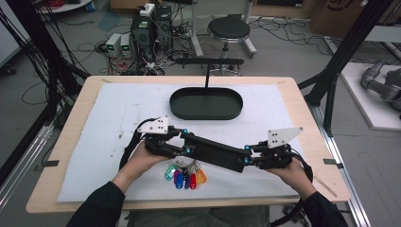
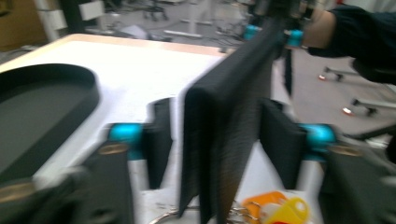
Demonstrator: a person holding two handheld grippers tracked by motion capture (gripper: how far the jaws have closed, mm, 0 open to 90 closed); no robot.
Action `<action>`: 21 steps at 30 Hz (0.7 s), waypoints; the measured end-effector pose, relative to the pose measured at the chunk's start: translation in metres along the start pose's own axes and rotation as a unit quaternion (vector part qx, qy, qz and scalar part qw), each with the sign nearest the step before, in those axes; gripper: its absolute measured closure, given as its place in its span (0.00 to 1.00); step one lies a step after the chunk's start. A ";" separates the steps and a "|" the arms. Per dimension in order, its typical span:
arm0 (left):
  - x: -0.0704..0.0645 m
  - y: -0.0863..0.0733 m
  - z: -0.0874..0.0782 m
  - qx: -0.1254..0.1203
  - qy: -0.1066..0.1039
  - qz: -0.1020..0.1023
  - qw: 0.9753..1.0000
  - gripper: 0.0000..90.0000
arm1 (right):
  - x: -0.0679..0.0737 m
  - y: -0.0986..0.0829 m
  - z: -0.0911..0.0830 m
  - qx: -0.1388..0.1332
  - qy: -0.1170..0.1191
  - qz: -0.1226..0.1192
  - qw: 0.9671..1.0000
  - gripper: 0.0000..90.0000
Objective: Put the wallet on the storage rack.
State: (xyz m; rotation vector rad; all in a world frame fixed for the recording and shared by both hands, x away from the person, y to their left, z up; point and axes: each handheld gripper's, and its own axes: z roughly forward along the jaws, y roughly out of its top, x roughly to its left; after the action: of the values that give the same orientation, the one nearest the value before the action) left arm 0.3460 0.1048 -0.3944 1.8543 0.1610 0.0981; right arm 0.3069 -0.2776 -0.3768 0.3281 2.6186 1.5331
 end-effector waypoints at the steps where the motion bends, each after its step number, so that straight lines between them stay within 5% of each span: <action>1: 0.000 0.000 -0.001 -0.003 0.002 0.001 1.000 0.67 | 0.000 0.002 0.001 0.000 -0.001 0.000 1.000 0.84; 6: -0.003 -0.003 -0.008 -0.047 -0.003 -0.015 0.999 0.82 | -0.004 0.003 -0.001 -0.030 -0.024 0.019 0.999 0.79; 8: -0.006 -0.003 -0.008 -0.059 0.000 -0.019 0.998 0.83 | -0.008 0.001 -0.002 -0.055 -0.042 0.050 0.996 0.71; 13: -0.009 -0.002 -0.010 -0.068 0.008 -0.009 0.998 0.83 | -0.012 0.000 -0.005 -0.075 -0.060 0.075 0.993 0.61; 19: -0.009 -0.003 -0.013 -0.096 0.005 -0.012 0.995 0.83 | -0.015 -0.001 0.001 -0.074 -0.058 0.087 0.992 0.59; 20: -0.009 -0.002 -0.014 -0.100 0.005 -0.011 0.995 0.83 | -0.015 0.000 0.004 -0.074 -0.056 0.080 0.992 0.70; 21: -0.010 -0.002 -0.015 -0.101 0.009 -0.011 0.995 0.83 | -0.015 0.000 0.004 -0.074 -0.056 0.080 0.992 0.70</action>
State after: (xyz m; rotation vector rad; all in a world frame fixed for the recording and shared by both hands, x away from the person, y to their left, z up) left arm 0.3343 0.1176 -0.3923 1.6499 0.1775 0.1106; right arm 0.3219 -0.2779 -0.3793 0.6061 2.4292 1.6913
